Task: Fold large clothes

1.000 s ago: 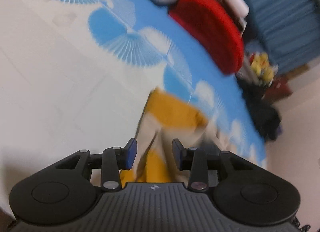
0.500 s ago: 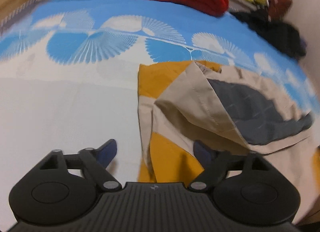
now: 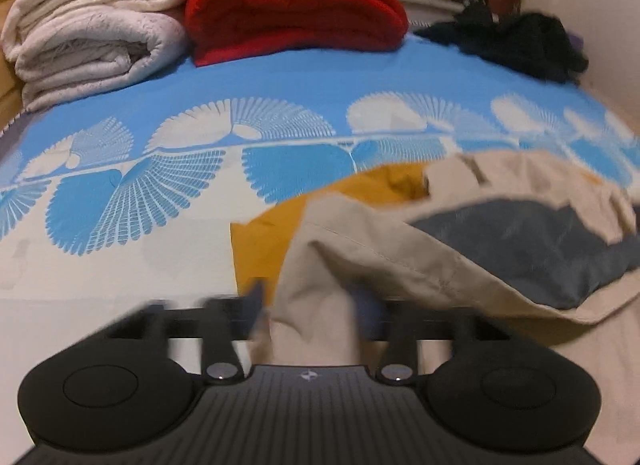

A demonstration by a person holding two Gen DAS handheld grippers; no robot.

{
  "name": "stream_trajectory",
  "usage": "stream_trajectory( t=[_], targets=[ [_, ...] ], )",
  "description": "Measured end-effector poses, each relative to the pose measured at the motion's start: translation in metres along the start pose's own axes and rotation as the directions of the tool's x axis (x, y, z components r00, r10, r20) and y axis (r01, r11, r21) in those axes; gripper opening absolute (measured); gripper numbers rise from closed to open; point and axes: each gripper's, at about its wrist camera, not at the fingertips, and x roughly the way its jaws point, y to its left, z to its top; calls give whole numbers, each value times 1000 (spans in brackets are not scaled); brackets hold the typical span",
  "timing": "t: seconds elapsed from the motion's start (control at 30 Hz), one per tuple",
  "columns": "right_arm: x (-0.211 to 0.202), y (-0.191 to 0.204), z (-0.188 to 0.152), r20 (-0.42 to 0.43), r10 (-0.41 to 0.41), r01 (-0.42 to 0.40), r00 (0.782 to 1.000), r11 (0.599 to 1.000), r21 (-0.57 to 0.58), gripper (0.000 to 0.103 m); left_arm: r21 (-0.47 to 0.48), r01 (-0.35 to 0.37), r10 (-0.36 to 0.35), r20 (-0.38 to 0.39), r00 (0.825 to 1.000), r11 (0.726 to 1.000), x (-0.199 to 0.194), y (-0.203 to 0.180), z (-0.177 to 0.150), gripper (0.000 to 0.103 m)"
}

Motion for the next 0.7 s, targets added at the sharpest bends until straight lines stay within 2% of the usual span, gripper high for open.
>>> stream_trajectory(
  t=[0.03, 0.13, 0.27, 0.33, 0.37, 0.4, 0.43, 0.47, 0.5, 0.53, 0.57, 0.6, 0.63, 0.7],
  targets=[
    [0, 0, 1, 2, 0, 0, 1000, 1000, 2, 40, -22, 14, -14, -6, 1000, 1000, 1, 4, 3, 2],
    [1, 3, 5, 19, 8, -8, 1000, 1000, -4, 11, -73, 33, -31, 36, 999, 997, -9, 15, 13, 0],
    [-15, 9, 18, 121, 38, -39, 992, 999, 11, 4, -149, -2, 25, 152, 988, 989, -31, 30, 28, 0],
    [-34, 11, 27, 235, 48, -58, 971, 998, 38, 3, -267, -4, 63, 210, 976, 964, -41, 47, 34, 0],
    [-43, 12, 31, 300, 60, -80, 952, 995, 56, 3, -330, -45, 123, 221, 968, 943, -43, 55, 36, 0],
    [-50, 13, 34, 352, 72, -102, 933, 992, 68, 3, -373, -76, 162, 205, 965, 925, -42, 61, 36, 0],
    [-52, 14, 37, 383, 71, -109, 921, 991, 77, 3, -413, -80, 160, 163, 974, 907, -33, 69, 36, 0],
    [-50, 16, 40, 389, 47, -88, 920, 992, 86, 3, -433, -55, 116, 114, 987, 900, -23, 73, 35, 0],
    [-41, 18, 41, 365, 10, -48, 931, 994, 95, 3, -445, -35, 65, 53, 996, 895, -11, 75, 33, 0],
    [-31, 20, 43, 321, -24, -9, 947, 995, 100, 4, -442, -45, 60, 21, 998, 896, -6, 73, 33, 1],
    [-18, 20, 44, 265, -50, 22, 963, 994, 108, 5, -432, -48, 60, 13, 998, 900, -5, 71, 34, 6],
    [-6, 19, 45, 205, -64, 41, 977, 992, 117, 7, -426, -27, 40, 21, 999, 904, -4, 69, 36, 21],
    [2, 18, 45, 168, -71, 49, 983, 990, 129, 13, -428, 7, 5, 27, 1000, 904, -3, 69, 37, 50],
    [8, 17, 46, 152, -79, 58, 985, 988, 140, 15, -438, 53, -60, -1, 998, 897, 6, 69, 35, 73]
  ],
)
